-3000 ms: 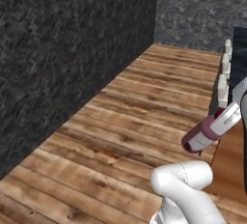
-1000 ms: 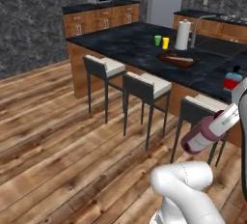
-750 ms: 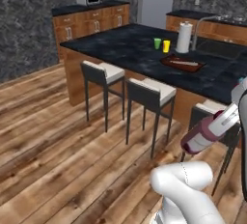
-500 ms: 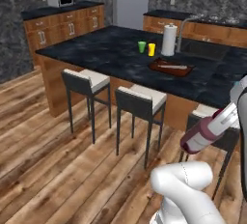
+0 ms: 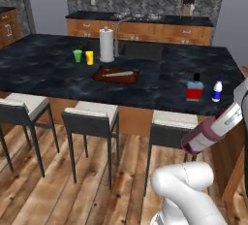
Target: Place the drinks on the dining counter in a tight cluster.
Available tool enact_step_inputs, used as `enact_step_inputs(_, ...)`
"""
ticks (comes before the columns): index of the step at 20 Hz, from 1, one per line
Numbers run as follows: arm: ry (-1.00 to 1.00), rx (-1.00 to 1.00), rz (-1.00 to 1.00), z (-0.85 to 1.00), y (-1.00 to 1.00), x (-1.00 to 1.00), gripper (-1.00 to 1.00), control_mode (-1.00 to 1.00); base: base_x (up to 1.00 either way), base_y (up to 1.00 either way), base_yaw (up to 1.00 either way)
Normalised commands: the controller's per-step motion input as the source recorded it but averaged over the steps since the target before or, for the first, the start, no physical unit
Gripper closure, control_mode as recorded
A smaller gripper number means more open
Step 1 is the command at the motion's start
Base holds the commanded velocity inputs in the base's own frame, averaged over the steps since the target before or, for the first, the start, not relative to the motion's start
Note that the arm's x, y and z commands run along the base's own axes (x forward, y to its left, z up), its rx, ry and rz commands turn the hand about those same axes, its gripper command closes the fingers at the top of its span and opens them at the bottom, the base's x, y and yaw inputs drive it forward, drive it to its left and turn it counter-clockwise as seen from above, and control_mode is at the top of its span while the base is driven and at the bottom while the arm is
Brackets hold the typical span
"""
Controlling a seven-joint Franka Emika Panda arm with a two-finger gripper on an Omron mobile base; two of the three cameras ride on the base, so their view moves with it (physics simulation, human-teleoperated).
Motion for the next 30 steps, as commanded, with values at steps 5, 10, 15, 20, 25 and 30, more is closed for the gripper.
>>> enact_step_inputs(5, 0.0, 0.0, 0.0, 0.0, 0.0, 0.0, 1.0, 1.0, 0.97, 0.48, -0.41)
enact_step_inputs(10, 0.0, 0.0, 0.0, 0.0, 0.0, 0.0, 1.0, 1.0, 1.0, 0.18, -0.42)
enact_step_inputs(15, 0.0, 0.0, 0.0, 0.0, 0.0, 0.0, 1.0, 1.0, 0.79, -0.05, -0.53)
enact_step_inputs(20, 0.0, 0.0, 0.0, 0.0, 0.0, 0.0, 1.0, 1.0, 0.19, 0.07, -0.11)
enact_step_inputs(25, 0.0, 0.0, 0.0, 0.0, 0.0, 0.0, 1.0, 1.0, 0.03, 0.0, 0.0)
enact_step_inputs(30, 0.05, 0.0, 0.0, 0.0, 0.01, 0.19, 1.0, -1.0, 0.38, 0.02, 0.0)
